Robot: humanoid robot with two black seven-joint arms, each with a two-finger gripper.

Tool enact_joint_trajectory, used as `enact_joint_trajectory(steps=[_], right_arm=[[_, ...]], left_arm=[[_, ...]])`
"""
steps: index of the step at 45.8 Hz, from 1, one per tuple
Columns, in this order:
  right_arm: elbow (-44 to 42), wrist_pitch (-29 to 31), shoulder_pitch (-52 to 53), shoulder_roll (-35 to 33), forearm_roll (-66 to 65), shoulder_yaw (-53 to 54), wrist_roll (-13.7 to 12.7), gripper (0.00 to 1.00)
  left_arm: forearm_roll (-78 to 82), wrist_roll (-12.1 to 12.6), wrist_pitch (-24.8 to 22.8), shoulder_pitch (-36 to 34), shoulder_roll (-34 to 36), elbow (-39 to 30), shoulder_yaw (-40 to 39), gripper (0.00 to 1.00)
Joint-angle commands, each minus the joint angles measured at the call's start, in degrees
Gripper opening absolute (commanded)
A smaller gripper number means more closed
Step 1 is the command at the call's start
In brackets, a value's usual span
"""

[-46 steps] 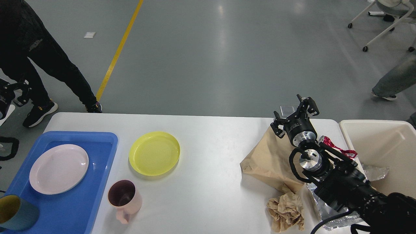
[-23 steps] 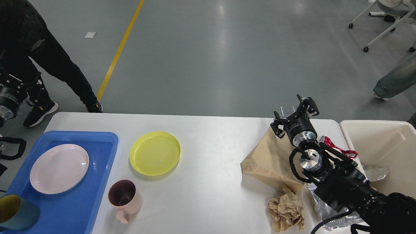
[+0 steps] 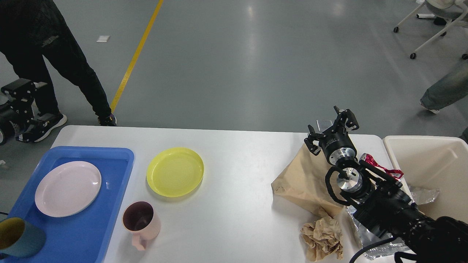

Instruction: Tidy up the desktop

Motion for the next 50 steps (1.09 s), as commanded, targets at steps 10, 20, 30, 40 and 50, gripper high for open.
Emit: enact_joint_trajectory(steps=[10,20,30,40,50], right_arm=[[0.09,0.00,-0.01,0.00,0.04,0.03,0.00,1.00],[0.09,0.00,-0.01,0.00,-0.04,0.03,0.00,1.00],[0.09,0.00,-0.01,0.00,-0.04,0.03,0.00,1.00],[0.09,0.00,-0.01,0.00,-0.04,0.03,0.00,1.00],[0.09,0.00,-0.01,0.00,-0.04,0.03,0.00,1.00]], left_arm=[[0.92,0.03,-0.92,-6.11,0.56,-7.76,32.20,0.96],[1.01,0.03,-2.76,-9.71,0.38,-13.03,41.87,0.96],[1.01,-0.06,-8.82,-19.37,-0.67,-20.94,60.23,0.96],[1.01,-0.15,-16.19,-25.79,-6.12,-28.67,70.80,0.96],[1.09,-0.06,-16.19,-32.12,-12.10,-35.00,78.00,0.96]])
